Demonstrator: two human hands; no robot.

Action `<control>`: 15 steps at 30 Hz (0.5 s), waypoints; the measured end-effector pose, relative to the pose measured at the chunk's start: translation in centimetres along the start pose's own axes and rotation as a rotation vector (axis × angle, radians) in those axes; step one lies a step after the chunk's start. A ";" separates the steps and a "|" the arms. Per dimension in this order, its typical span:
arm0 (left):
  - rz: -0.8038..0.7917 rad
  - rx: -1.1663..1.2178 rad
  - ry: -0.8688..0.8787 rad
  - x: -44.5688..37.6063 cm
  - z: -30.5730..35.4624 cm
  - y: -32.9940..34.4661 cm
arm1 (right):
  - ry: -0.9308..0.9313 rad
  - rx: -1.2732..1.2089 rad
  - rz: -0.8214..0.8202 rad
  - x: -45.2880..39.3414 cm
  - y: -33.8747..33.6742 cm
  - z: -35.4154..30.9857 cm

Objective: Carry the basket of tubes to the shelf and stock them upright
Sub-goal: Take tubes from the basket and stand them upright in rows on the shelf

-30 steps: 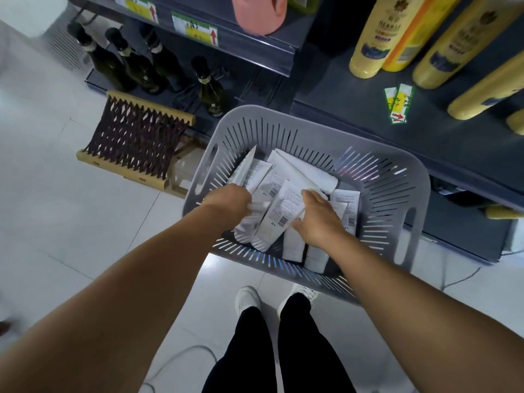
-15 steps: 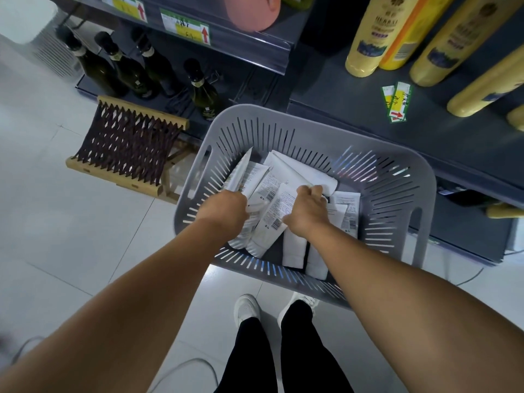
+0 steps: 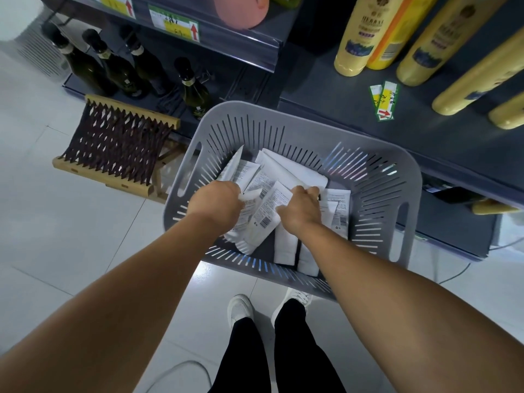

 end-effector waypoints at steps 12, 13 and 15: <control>0.080 0.059 0.069 3.9 3.3 -7.2 | -0.237 -0.166 0.299 6.0 -10.8 -3.9; 0.103 0.077 0.082 4.5 3.8 -8.5 | -0.254 -0.169 0.342 7.0 -12.4 -4.3; 0.145 0.115 0.114 5.6 4.8 -11.0 | -0.299 -0.190 0.416 9.4 -15.6 -4.9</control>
Point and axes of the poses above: each hand's wrist, its own x-axis away from the middle knuckle, its own y-axis out of the palm, z = x × y, the point moved 7 cm from there along -x, towards the middle knuckle, and after that the axes turned 1 degree about x, right-handed, at the moved point
